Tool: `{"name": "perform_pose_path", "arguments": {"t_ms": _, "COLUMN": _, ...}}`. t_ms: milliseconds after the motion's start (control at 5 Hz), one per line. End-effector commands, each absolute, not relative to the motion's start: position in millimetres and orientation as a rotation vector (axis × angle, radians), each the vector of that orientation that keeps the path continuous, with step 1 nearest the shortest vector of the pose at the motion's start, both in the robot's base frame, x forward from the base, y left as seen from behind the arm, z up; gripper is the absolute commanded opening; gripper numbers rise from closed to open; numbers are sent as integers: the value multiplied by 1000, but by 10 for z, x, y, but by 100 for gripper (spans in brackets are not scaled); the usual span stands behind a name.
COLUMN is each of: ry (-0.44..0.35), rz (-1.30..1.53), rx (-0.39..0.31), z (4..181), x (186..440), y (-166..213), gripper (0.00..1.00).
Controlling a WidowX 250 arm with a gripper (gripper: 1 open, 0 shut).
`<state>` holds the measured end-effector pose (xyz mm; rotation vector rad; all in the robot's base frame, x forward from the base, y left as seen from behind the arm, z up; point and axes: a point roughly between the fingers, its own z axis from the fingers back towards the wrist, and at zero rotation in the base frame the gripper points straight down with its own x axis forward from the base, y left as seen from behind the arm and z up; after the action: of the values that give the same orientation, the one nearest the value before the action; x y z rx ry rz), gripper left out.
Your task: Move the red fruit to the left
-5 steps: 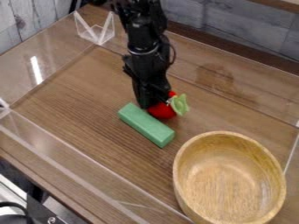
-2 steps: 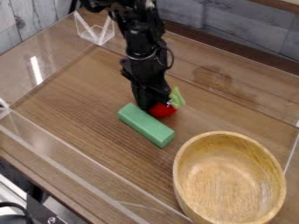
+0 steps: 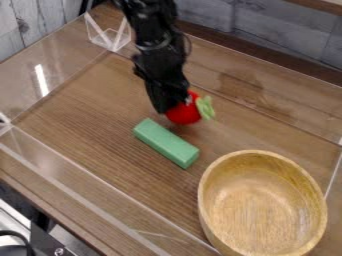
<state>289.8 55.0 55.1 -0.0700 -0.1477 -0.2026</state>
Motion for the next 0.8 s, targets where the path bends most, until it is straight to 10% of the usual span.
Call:
{"name": "perform_pose_path", "arguments": {"t_ms": 0, "ry": -252, "rz": -136, "rx": -49, "z": 921, "x": 3104, "y": 828, "gripper": 0}}
{"name": "perform_pose_path", "arguments": {"t_ms": 600, "ry": -251, "rz": -36, "rx": -33, "z": 1018, "x": 3231, "y": 1328, "gripper": 0}}
